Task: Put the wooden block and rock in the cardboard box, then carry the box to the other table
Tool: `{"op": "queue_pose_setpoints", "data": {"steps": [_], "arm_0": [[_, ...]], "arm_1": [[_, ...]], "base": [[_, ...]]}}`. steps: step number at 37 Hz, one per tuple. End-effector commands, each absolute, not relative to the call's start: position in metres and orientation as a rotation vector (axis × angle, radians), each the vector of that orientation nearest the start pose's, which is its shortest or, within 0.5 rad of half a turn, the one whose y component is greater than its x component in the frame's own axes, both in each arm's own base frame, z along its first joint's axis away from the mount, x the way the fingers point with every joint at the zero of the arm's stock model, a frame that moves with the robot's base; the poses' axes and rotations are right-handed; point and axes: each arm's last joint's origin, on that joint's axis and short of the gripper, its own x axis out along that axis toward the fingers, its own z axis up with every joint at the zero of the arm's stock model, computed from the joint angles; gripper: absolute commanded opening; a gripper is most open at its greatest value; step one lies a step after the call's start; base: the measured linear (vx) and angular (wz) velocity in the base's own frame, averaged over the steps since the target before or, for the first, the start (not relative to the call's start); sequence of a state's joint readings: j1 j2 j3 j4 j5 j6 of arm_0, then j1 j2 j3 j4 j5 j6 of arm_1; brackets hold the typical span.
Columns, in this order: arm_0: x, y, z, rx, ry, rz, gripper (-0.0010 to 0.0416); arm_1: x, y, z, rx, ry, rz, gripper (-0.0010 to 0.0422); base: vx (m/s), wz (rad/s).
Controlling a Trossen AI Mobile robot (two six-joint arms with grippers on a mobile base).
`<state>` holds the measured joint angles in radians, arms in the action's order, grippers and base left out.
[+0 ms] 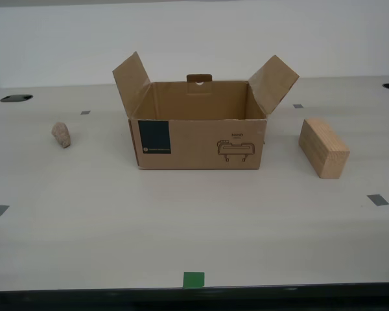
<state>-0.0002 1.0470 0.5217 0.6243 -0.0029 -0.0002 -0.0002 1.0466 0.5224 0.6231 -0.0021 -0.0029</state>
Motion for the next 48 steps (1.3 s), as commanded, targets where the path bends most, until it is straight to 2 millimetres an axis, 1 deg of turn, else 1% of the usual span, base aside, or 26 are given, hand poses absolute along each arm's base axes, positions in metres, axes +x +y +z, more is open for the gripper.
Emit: {"op": "queue_pose_setpoints", "data": {"steps": [1,48], "arm_0": [[0.2263,0.0002,0.271,0.0,-0.099,0.003,0.0],[0.2262,0.0003,0.2709,0.0,-0.097,0.003,0.0]], "arm_1": [[0.2264,0.0,0.2709,-0.003,-0.097,0.002,0.0],[0.2265,0.0,0.2706,-0.003,-0.092,0.002,0.0]], "base": [[0.0,0.041],[0.0,0.004]]}}
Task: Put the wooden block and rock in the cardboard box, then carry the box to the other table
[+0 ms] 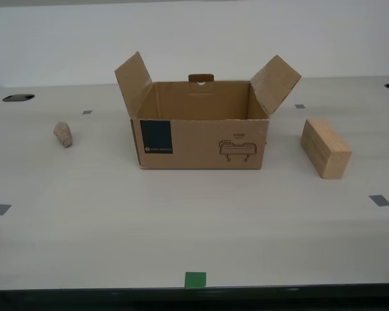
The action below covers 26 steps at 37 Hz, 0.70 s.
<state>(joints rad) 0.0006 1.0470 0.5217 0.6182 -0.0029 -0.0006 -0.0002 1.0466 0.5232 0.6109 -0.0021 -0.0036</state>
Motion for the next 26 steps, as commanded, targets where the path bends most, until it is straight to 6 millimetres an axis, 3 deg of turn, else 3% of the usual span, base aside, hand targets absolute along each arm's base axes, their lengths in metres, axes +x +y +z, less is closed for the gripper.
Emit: {"op": "queue_pose_setpoints", "data": {"steps": [1,14,26], "arm_0": [[0.226,0.0,0.271,0.0,-0.097,0.003,0.0],[0.223,0.0,0.28,0.0,-0.067,0.003,0.0],[0.229,0.0,0.312,0.0,0.022,0.003,0.0]], "arm_1": [[0.226,0.0,0.271,-0.003,-0.092,0.003,0.0],[0.228,0.0,0.28,-0.003,-0.12,0.002,0.0],[0.23,0.0,0.284,-0.003,-0.099,0.002,0.0]], "base": [[0.0,0.0],[0.0,0.0],[0.0,0.0]]}}
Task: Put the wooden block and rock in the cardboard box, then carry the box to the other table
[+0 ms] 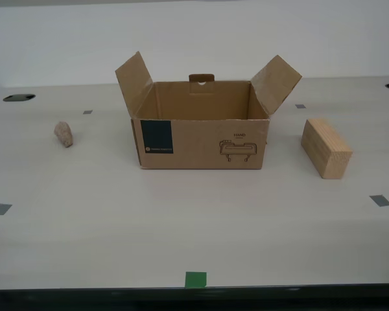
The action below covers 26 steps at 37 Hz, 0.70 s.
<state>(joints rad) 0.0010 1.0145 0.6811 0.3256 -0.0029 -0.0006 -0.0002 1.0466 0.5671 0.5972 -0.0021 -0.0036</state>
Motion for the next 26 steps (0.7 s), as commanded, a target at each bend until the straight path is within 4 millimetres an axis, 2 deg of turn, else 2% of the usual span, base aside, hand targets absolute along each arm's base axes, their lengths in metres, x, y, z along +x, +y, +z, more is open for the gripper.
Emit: {"op": "queue_pose_setpoints", "data": {"steps": [1,10,26], "arm_0": [[0.229,0.0,0.315,0.0,0.029,0.003,0.0],[0.229,0.0,0.337,0.0,0.084,0.003,0.0],[0.219,0.0,0.367,0.0,0.24,0.005,0.0]], "arm_1": [[0.23,0.0,0.284,-0.003,-0.085,0.002,0.0],[0.234,0.0,0.292,-0.003,0.089,0.002,0.0],[0.232,0.0,0.324,-0.002,0.289,0.003,0.0]], "base": [[0.0,0.0],[0.0,0.0],[0.0,0.0]]}}
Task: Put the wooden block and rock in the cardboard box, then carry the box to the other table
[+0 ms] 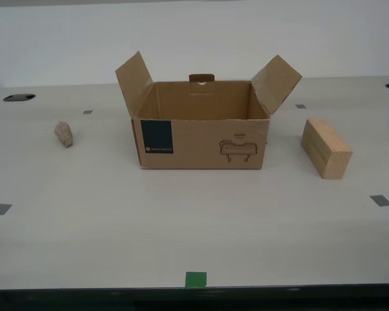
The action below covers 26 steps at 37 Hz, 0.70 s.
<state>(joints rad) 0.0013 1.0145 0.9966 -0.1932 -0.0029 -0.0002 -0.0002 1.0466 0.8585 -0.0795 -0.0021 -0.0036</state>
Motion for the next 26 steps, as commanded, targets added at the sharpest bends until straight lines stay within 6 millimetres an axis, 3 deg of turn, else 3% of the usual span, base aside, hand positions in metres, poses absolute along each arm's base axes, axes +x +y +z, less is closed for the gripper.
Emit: {"op": "queue_pose_setpoints", "data": {"steps": [1,26], "arm_0": [[0.218,0.0,0.369,0.0,0.25,0.005,0.0],[0.193,0.0,0.398,0.002,0.495,0.005,0.0]], "arm_1": [[0.232,0.0,0.326,-0.003,0.299,0.003,0.0],[0.213,0.0,0.354,-0.023,0.538,0.009,0.0]], "base": [[0.0,0.0],[0.0,0.0]]}}
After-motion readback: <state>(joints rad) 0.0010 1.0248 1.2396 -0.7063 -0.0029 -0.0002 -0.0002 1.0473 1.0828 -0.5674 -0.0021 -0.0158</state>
